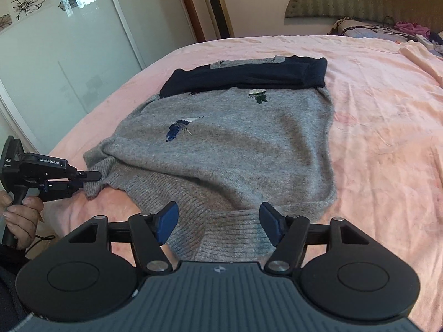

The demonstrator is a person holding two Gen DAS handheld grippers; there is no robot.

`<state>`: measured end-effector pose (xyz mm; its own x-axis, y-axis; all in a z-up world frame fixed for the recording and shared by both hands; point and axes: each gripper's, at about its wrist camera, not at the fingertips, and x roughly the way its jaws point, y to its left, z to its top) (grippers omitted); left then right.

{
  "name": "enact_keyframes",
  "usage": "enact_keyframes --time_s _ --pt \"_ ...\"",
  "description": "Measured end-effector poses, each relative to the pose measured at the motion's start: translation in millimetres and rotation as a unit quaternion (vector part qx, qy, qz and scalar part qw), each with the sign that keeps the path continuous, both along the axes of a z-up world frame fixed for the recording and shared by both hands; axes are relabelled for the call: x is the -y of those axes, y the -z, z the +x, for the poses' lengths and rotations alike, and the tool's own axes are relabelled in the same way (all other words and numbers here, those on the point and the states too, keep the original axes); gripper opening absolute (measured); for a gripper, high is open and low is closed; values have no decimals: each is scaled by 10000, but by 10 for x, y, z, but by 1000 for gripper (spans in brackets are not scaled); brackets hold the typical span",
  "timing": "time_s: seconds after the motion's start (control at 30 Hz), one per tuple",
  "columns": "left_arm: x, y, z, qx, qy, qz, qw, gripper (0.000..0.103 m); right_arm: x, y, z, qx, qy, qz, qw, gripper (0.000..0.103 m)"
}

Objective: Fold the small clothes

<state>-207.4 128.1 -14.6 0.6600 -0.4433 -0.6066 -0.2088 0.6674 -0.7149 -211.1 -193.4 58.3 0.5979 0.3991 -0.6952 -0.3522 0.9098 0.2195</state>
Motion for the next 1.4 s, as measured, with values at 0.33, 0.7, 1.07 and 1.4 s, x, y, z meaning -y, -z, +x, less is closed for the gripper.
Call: enact_keyframes --time_s 0.33,0.7,1.07,1.4 --pt "-5 53 72 17 -73 -649 9979 58 -516 424 -2 372 -207 -1673 9850 63" --pt "-380 -396 -163 485 -8 1164 9920 5 644 263 -253 -327 881 474 9944 10" --pt "-684 -64 -399 129 -118 -307 9994 73 1019 404 -399 -735 1199 1988 9699 83" --pt "-135 -124 -234 39 508 806 9954 4 884 675 -58 -1197 1010 2159 9638 11"
